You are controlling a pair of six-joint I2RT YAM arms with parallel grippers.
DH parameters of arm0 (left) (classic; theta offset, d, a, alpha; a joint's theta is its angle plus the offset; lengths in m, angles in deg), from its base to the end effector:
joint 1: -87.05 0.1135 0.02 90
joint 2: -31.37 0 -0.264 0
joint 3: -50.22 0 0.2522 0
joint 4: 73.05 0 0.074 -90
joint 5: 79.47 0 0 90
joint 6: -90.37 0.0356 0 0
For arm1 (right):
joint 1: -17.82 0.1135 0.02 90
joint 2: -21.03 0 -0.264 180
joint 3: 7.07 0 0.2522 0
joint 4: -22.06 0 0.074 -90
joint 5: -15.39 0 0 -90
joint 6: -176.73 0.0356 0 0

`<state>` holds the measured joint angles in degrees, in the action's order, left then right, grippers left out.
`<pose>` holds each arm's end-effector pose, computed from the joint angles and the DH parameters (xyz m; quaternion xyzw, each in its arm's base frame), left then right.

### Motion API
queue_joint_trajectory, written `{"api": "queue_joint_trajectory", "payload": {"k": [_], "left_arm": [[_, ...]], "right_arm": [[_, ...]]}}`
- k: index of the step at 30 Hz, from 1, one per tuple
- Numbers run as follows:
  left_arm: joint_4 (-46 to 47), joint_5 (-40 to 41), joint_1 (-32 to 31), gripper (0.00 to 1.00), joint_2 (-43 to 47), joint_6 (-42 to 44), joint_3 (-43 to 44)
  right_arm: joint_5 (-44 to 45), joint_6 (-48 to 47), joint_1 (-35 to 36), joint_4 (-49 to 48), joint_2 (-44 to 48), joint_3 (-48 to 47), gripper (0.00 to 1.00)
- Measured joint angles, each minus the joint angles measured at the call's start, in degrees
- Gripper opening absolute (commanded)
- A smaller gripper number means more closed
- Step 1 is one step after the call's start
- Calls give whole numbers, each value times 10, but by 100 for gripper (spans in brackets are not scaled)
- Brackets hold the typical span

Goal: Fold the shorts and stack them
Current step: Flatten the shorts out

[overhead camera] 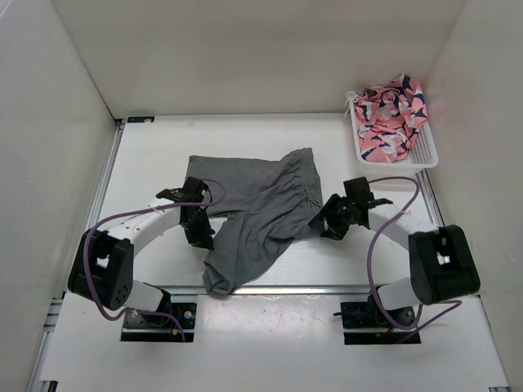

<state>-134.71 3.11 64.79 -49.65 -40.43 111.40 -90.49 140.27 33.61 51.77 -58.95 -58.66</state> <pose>0.2131 -0.0922 0.1806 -0.1556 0.9829 -0.0937 0.0293 0.2409 0.0783 0.1617 0.2721 0.9134 0.2640 0.1483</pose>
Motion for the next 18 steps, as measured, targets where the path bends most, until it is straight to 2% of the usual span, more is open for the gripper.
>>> {"api": "queue_joint_trajectory", "payload": {"k": [1, 3, 5, 9, 13, 17, 18], "left_arm": [[2, -1, 0, 10, -1, 0, 0], [4, -3, 0, 10, -2, 0, 1], [0, -2, 0, 10, -2, 0, 5], [-36, 26, 10, 10, 3, -1, 43], [-76, 92, 44, 10, 11, -1, 117], [-84, 139, 84, 10, -26, 3, 188], [-83, 148, 94, 16, -51, 3, 202]], "right_arm": [[4, 4, 5, -3, -18, -9, 37], [13, 10, 14, -10, -40, -23, 15], [24, 20, 23, -7, -54, -39, 0], [55, 24, 27, 7, -56, -57, 0], [96, 27, 27, 33, -31, -58, 0], [130, 26, 27, 53, -2, -58, 0], [136, 26, 27, 56, 0, -59, 0]]}}
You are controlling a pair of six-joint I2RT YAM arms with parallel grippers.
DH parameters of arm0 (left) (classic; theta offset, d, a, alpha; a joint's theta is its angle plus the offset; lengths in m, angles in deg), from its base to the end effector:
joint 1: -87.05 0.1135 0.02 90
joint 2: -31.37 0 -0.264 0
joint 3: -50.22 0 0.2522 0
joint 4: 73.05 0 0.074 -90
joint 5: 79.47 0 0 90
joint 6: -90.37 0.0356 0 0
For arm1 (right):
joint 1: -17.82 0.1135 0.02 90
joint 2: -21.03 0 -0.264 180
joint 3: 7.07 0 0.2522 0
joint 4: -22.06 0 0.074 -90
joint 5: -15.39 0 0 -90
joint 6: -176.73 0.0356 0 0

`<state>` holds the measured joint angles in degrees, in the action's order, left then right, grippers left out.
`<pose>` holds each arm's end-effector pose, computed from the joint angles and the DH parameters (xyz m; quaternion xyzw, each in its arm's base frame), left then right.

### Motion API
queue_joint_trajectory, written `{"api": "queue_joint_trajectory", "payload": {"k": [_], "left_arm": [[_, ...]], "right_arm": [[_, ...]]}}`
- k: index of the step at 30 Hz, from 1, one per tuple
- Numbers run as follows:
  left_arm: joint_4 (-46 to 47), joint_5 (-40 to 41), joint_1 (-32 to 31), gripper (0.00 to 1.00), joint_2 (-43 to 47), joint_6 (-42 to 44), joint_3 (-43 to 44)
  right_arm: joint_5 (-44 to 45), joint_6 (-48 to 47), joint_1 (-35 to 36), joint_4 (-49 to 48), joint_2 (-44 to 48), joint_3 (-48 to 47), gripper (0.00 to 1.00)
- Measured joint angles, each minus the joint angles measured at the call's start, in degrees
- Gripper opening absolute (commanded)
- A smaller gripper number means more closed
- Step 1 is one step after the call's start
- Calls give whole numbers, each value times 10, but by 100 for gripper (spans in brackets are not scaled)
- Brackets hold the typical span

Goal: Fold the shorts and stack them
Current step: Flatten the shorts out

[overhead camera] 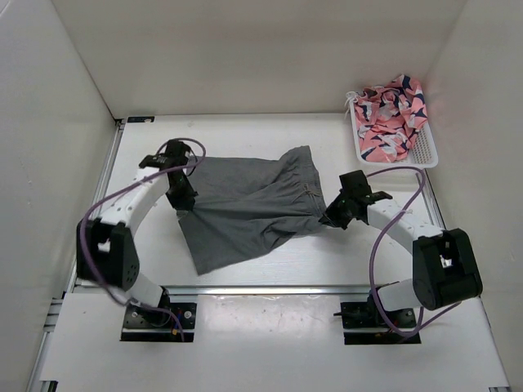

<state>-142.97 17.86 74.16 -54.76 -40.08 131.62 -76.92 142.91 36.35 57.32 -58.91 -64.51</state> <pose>0.2764 -0.0586 0.2507 -0.2439 0.9585 -0.0032 0.1475 0.2511 0.0857 0.1843 0.3046 0.9109 0.1838 0.2089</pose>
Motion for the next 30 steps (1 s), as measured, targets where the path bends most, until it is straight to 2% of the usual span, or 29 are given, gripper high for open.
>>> {"api": "queue_joint_trajectory", "payload": {"k": [3, 4, 5, 7, 9, 11, 14, 17, 19, 23, 26, 29, 30], "left_arm": [[5, 9, 20, 53, -99, 21, 40], [9, 10, 24, 67, -129, 27, 45], [10, 10, 27, 100, -151, 32, 46], [0, 10, 30, 100, -167, 37, 44], [-10, 11, 30, 100, -148, 40, 44], [-23, 13, 24, 98, -104, 40, 44], [-26, 7, 0, 89, -6, 26, 21], [-14, -30, -35, 89, 116, -9, -71], [-18, -65, -58, 95, 166, -50, -147], [-4, -108, -81, 100, 181, -133, -266], [2, -125, -88, 100, 169, -169, -296], [32, -128, -92, 93, 142, -187, -296], [42, -129, -94, 80, 130, -191, -296]], "right_arm": [[12, -2, 0, 10, 0, -2, 1], [17, -6, 0, 13, 0, -2, 35], [21, -8, 0, 17, 0, -4, 54], [28, -21, 0, 22, 3, -8, 77], [39, -33, 0, 25, 15, -9, 81], [51, -43, 0, 30, 38, -9, 81], [63, -54, -5, 42, 83, -10, 76], [64, -59, -14, 50, 117, -10, 74], [60, -61, -17, 51, 130, -5, 74], [26, -57, -25, 40, 138, 33, 77], [-7, -54, -48, 36, 133, 59, 81], [-42, -53, -66, 22, 108, 65, 81], [-54, -52, -70, 9, 98, 68, 81]]}}
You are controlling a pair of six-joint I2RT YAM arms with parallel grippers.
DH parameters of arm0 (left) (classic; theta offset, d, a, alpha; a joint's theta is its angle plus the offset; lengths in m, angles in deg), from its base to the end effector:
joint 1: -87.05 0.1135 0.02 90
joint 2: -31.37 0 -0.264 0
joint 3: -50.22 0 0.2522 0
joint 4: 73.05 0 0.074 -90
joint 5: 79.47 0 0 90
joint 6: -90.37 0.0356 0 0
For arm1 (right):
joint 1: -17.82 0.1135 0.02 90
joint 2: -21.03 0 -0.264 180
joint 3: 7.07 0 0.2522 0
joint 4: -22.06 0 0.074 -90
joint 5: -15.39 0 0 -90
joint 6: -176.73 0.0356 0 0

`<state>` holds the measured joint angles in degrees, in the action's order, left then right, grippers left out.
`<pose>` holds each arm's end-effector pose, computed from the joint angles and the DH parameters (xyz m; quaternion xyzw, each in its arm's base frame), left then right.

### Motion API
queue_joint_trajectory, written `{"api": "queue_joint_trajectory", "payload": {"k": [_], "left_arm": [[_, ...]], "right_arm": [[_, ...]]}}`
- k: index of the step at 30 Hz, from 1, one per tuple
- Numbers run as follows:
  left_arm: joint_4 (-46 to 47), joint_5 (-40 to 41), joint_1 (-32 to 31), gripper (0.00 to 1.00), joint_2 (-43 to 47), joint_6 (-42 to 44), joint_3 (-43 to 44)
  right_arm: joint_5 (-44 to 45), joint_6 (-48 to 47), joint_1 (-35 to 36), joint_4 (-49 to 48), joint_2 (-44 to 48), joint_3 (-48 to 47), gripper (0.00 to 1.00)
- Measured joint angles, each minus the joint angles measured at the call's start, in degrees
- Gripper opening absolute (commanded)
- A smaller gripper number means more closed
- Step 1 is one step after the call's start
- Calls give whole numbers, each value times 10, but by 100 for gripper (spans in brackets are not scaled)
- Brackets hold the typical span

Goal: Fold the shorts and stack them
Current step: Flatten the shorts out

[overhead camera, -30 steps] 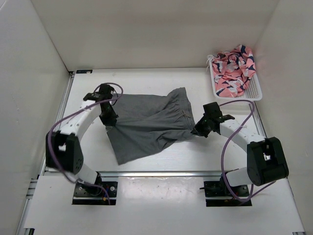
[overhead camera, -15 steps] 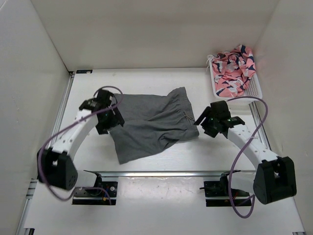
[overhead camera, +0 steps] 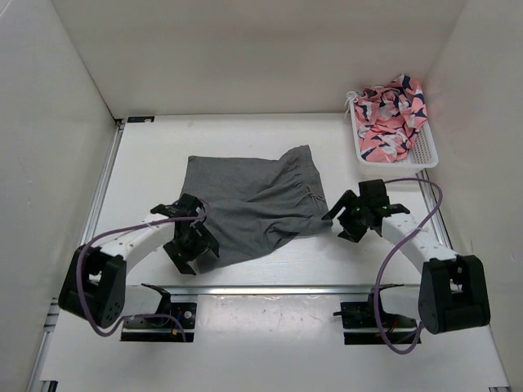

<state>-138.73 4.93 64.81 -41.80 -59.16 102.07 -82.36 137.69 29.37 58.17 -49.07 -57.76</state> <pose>0.1692 -0.0729 0.1652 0.3180 -0.9465 0.0540 0.0122 0.2243 0.0507 0.1878 0.3024 0.9038 0.2086 0.2193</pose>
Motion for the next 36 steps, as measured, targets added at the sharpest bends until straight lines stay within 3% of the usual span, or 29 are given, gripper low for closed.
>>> {"api": "queue_joint_trajectory", "payload": {"k": [3, 4, 5, 6, 7, 8, 11, 13, 17, 24, 27, 32, 36], "left_arm": [[27, -3, -7, 48, -44, -7, 0], [32, -5, -10, 24, -60, -6, 0], [32, -10, -11, 13, -69, -9, 0], [30, -13, -12, 10, -74, -6, 1], [29, -16, -12, 10, -74, -4, 2], [30, -17, -12, 10, -74, -1, 4], [32, -10, -12, 10, -69, 2, 9], [21, 0, -4, 10, -58, 10, 22], [-11, 33, 41, 10, -42, 41, 98], [-35, 79, 134, 10, -70, 116, 302], [-39, 81, 137, 10, -70, 130, 301], [-52, 70, 138, 10, -49, 140, 217], [-62, 53, 145, 10, -8, 144, 167]], "right_arm": [[-26, 7, -2, -33, -27, 10, 78], [-34, 10, -2, -42, -40, 11, 75], [-42, 11, -2, -53, -57, 11, 72], [-47, 12, -2, -63, -73, 11, 66], [-49, 13, -2, -73, -91, 10, 59], [-54, 16, -2, -79, -106, 10, 41], [-54, 14, -2, -89, -134, -4, 7], [-48, 14, -2, -88, -146, -19, 0], [-32, 9, -2, -61, -151, -71, 0], [-12, -21, -2, 5, -161, -242, 0], [-7, -36, -2, 25, -154, -259, 0], [-3, -58, -2, 91, -102, -221, 0], [-9, -64, -1, 135, -40, -187, 16]]}}
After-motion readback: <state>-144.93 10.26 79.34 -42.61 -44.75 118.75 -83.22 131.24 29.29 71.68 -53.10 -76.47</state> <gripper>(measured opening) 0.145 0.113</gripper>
